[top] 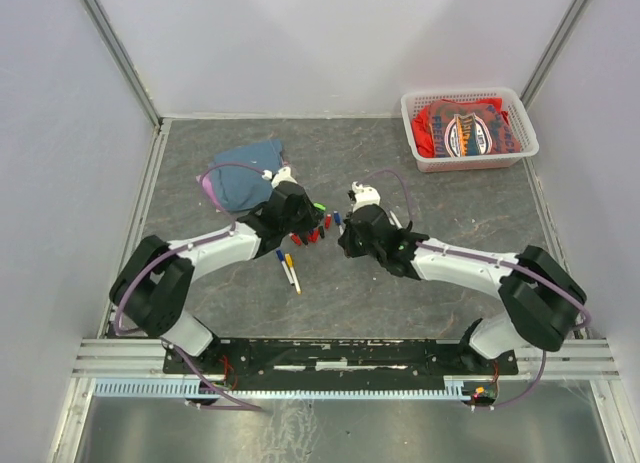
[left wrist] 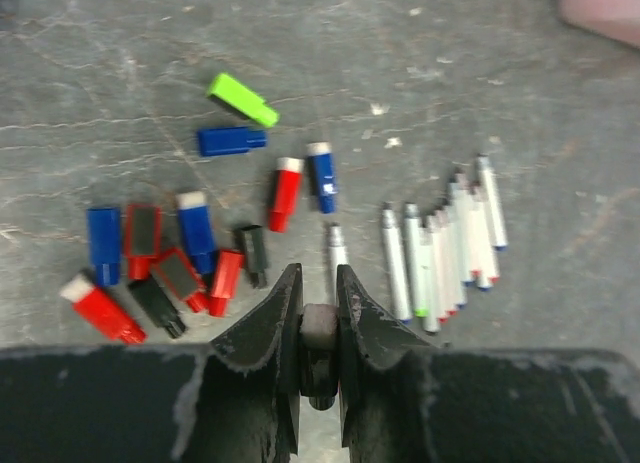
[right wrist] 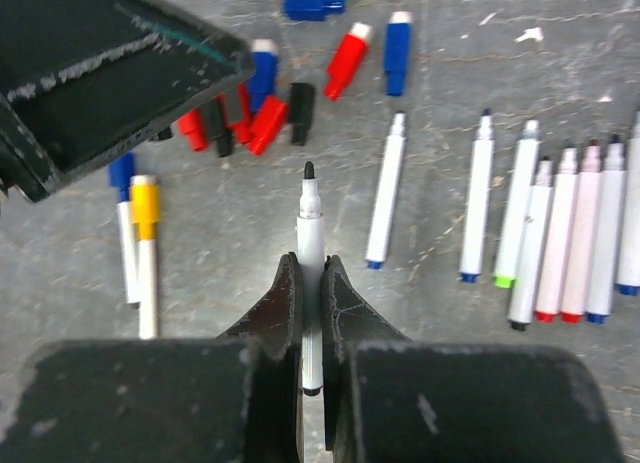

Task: Open the pen caps
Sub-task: Place the pen cap at the center of the board, then place the pen at the center of the board.

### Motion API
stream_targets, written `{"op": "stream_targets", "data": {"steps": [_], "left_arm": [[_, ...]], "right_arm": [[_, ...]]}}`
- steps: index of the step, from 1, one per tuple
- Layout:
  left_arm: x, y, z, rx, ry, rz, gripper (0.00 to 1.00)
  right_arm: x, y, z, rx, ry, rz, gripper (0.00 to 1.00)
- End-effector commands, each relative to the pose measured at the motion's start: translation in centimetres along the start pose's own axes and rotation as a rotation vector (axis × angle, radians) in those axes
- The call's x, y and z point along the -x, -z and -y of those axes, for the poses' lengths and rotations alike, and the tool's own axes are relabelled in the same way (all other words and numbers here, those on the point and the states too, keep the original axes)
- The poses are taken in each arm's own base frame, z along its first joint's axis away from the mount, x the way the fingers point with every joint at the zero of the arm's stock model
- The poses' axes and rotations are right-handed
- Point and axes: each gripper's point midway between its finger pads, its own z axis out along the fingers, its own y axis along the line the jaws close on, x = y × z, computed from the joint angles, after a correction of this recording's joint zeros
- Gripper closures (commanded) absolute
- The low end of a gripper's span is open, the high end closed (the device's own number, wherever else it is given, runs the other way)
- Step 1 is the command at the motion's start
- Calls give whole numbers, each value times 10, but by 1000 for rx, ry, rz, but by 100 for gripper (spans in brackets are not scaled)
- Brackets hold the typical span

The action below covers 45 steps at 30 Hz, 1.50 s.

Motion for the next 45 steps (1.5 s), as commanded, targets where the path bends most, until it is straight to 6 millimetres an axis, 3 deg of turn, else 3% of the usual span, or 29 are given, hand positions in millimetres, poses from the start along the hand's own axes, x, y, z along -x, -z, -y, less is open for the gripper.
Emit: {"op": "stream_targets", "data": {"steps": [1,9,18,22,35,45], "left_arm": [[4,-11,-25,153,-102,-11,97],[3,-24,-35,229,-134,-34,94],[0,-34,-40,265,-153,-53,74],[0,-36,-42,273,-153,-54,70],[3,-32,-37,258,-133,-46,67],[13,-20,-29,230,-111,-15,65]], "right_arm": [[12,-9,25,-147,72,-11,99],[7,-26,45,-216,88,-65,98],[1,-45,54,-235,88,-110,91],[0,-50,55,-236,90,-118,90],[-6,-60,61,-256,93,-150,75],[-3,-56,60,-250,91,-136,69]]}}
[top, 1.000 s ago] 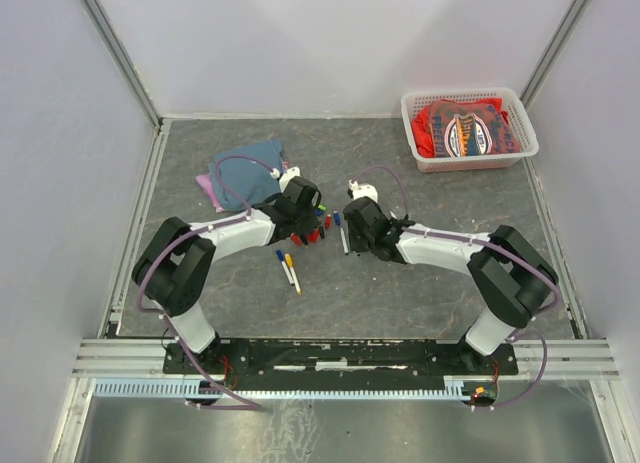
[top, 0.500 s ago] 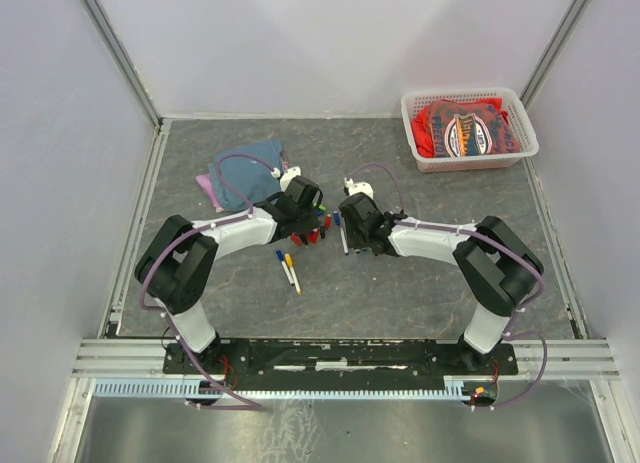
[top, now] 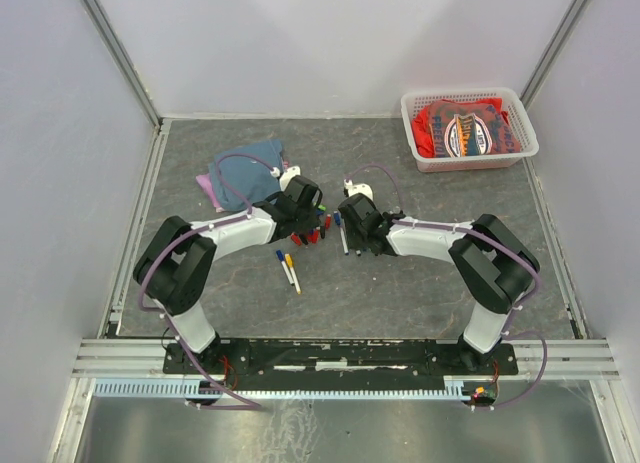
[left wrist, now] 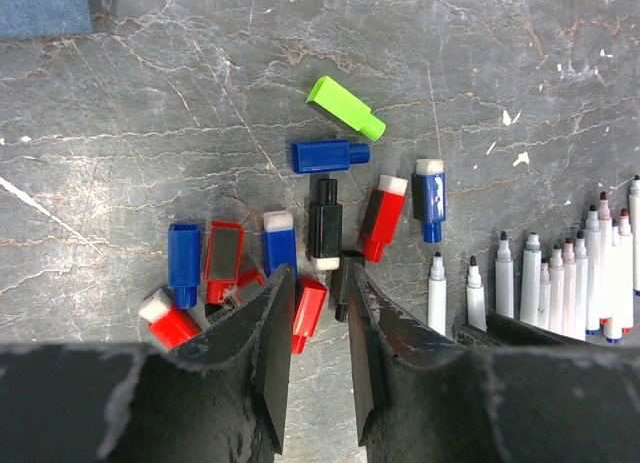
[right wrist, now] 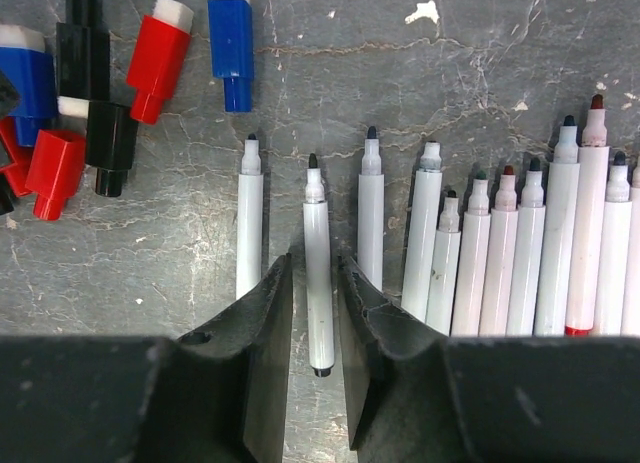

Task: Open the pen caps
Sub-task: Place the pen at the center of the board.

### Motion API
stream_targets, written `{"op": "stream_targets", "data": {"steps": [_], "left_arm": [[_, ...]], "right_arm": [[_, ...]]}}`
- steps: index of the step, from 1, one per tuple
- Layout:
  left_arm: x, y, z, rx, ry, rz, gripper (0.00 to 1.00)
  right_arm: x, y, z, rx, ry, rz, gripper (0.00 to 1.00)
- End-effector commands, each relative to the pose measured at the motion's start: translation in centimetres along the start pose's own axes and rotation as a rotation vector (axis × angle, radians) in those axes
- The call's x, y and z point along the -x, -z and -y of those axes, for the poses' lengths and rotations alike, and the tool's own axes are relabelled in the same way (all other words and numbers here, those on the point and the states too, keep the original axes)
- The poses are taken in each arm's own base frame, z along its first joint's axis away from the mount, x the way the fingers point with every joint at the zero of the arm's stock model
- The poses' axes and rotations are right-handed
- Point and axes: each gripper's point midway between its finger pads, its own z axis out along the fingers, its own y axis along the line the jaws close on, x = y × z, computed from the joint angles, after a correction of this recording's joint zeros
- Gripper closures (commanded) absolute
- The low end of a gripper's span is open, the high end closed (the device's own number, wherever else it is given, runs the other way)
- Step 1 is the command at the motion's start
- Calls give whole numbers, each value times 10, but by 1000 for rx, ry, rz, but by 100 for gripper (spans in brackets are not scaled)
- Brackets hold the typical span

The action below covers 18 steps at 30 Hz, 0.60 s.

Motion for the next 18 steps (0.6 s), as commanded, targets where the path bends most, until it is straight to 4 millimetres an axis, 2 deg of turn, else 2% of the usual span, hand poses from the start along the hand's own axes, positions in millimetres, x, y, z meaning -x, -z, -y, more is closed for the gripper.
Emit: {"op": "stream_targets", "data": {"steps": [1,7,11,14,18], "left_arm": [[29,21,12,-48,24,83,65],[41,43,10,-77,62,141,62],[45,61,3,-92,84,182,58],[44,74,-6,-105,109,209,55],[40,93,-24,-111,160,249,54]], "right_arm": [[25,9,-6,22,-15,68,69],[44,38,-8,55,-15,127,66],[49,57,-15,82,-2,156,63],[50,71,-28,107,21,175,62],[42,85,-58,153,62,188,59]]}}
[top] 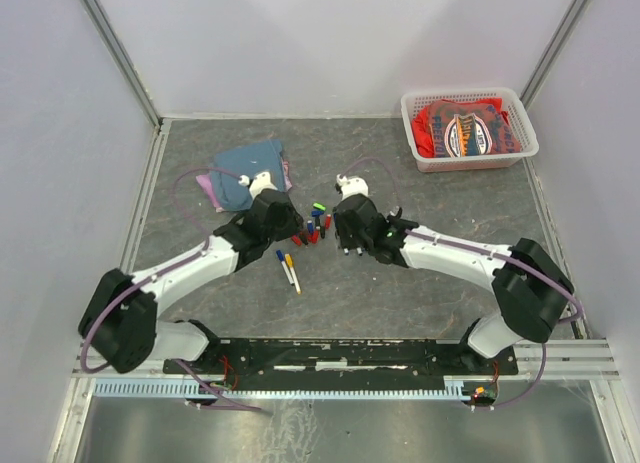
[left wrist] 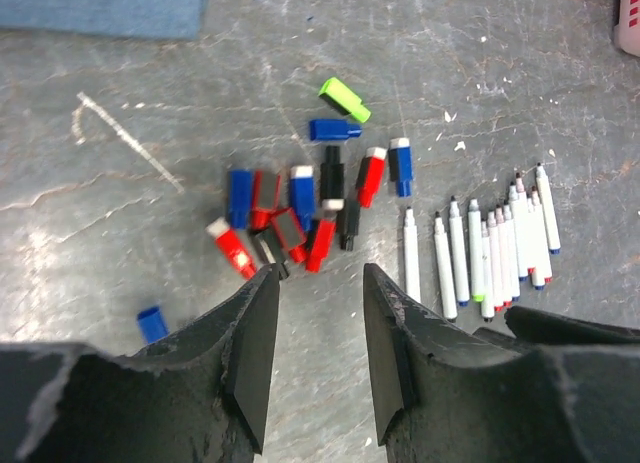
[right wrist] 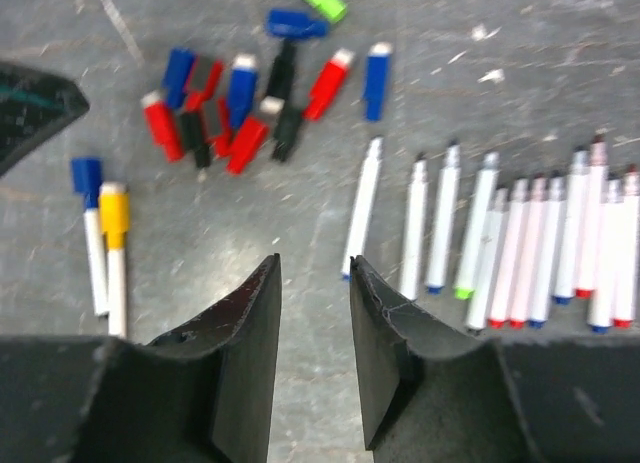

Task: Open the pen caps
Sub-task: Place the pen at the center of the board, then pick up the pen from the center of the board.

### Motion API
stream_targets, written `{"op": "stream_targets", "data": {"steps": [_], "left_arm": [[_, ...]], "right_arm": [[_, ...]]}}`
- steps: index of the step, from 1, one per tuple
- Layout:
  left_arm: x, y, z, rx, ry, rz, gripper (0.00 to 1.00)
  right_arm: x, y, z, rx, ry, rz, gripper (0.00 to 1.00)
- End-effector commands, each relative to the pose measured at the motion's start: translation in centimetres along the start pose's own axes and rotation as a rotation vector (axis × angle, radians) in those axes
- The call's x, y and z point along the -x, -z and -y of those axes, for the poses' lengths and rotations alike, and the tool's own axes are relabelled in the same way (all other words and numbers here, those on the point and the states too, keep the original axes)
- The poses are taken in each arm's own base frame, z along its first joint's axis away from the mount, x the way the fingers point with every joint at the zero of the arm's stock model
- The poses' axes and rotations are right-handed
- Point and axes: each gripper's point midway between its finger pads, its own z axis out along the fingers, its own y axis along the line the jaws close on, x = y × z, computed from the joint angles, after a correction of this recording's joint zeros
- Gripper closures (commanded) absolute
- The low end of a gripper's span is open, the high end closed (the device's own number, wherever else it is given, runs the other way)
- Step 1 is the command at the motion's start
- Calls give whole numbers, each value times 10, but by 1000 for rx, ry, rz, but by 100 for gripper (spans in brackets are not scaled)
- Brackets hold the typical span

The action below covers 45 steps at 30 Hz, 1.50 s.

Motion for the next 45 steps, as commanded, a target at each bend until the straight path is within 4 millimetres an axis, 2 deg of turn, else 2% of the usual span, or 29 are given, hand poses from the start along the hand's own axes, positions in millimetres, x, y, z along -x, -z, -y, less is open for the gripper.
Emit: {"op": "stream_targets", "data": {"steps": [1,6,10,15,25,45], "left_arm": [[17,22,-11,-12,103,109,53],[11,41,-41,3,187,168,53],[6,49,-57,19,219,187,55],[1,56,-70,26,253,205,56],[-1,60,-79,35,264,207,58],[-2,61,-84,37,283,209,59]], "right_arm": [[0,16,-34,50,47,25,59],[-17,15,-78,109,60,17,59],[-34,3,-109,129,87,-12,59],[-52,-13,-132,130,104,-45,58],[-63,-33,-142,106,112,-83,58],[-75,-45,-137,71,123,-106,58]]}}
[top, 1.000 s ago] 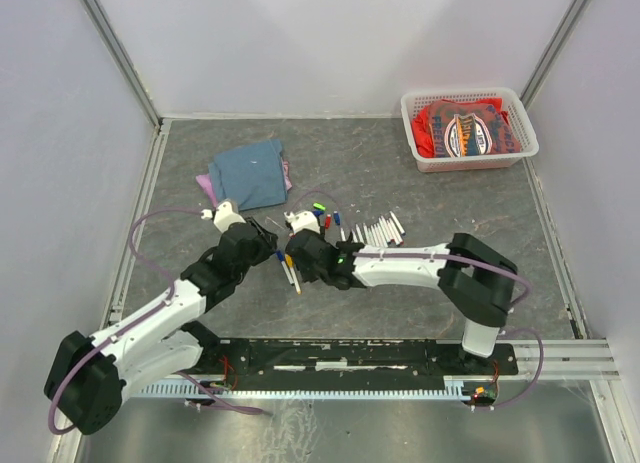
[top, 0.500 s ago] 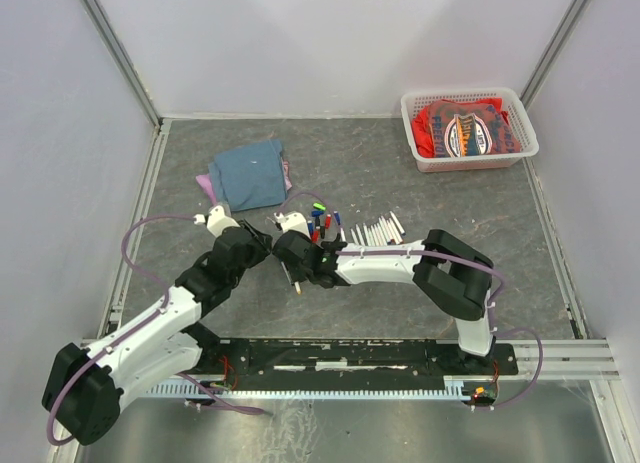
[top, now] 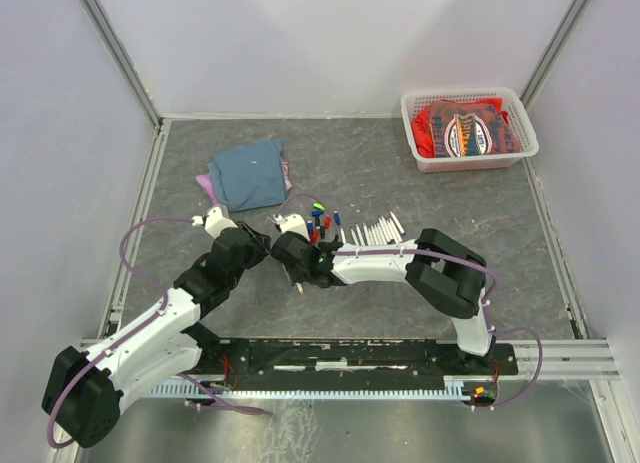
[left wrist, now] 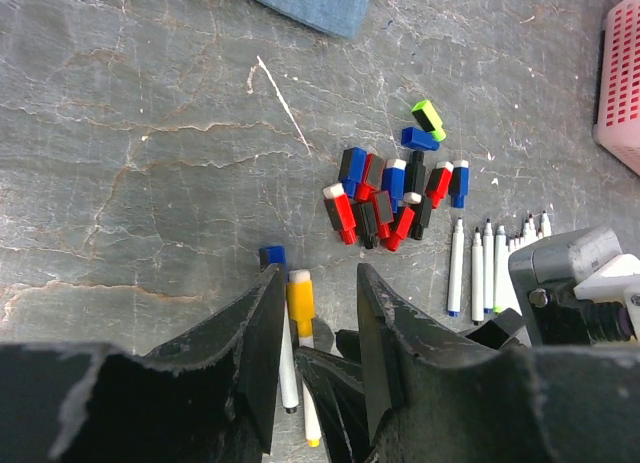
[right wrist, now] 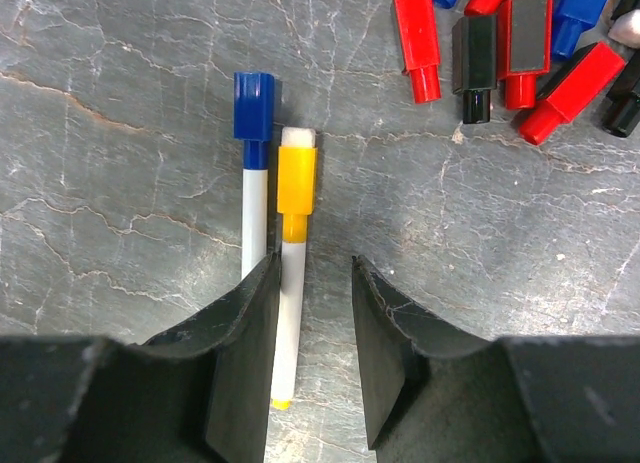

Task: Open the pen caps
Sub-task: Pick up the pen from the center of the board.

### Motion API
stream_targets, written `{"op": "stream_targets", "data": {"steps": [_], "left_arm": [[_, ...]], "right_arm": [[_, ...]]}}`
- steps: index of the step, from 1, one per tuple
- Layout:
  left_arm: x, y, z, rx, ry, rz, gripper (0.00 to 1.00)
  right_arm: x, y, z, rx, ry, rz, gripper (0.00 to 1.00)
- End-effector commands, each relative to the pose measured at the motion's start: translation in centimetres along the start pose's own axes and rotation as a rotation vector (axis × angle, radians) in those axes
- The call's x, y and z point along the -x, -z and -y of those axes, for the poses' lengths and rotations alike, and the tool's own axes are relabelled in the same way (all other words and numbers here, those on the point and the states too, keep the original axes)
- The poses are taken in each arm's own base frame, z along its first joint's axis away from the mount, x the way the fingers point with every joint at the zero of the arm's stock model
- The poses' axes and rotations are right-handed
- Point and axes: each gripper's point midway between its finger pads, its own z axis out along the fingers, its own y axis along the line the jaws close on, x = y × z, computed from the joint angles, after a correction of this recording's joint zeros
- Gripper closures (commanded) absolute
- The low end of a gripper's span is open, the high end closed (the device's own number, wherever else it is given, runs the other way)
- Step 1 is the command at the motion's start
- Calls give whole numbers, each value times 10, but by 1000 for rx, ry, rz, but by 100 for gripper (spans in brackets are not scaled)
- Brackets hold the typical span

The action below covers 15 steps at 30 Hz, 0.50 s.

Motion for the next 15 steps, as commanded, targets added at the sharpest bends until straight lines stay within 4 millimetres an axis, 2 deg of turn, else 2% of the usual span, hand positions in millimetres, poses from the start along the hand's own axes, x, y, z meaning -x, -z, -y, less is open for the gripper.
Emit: {"op": "stream_targets", "data": {"steps": [1,11,15], "left_arm": [[6,0,0,2,39,28,59],[6,0,-1,6,45,29,59],[6,0,-2,12,46,28,59]], "right_arm": [[13,1,-4,-6,-21,34,58],[-19,-3,4,-69,32,-24,59],[-34,-5,5,-69,26,-46,63]]}}
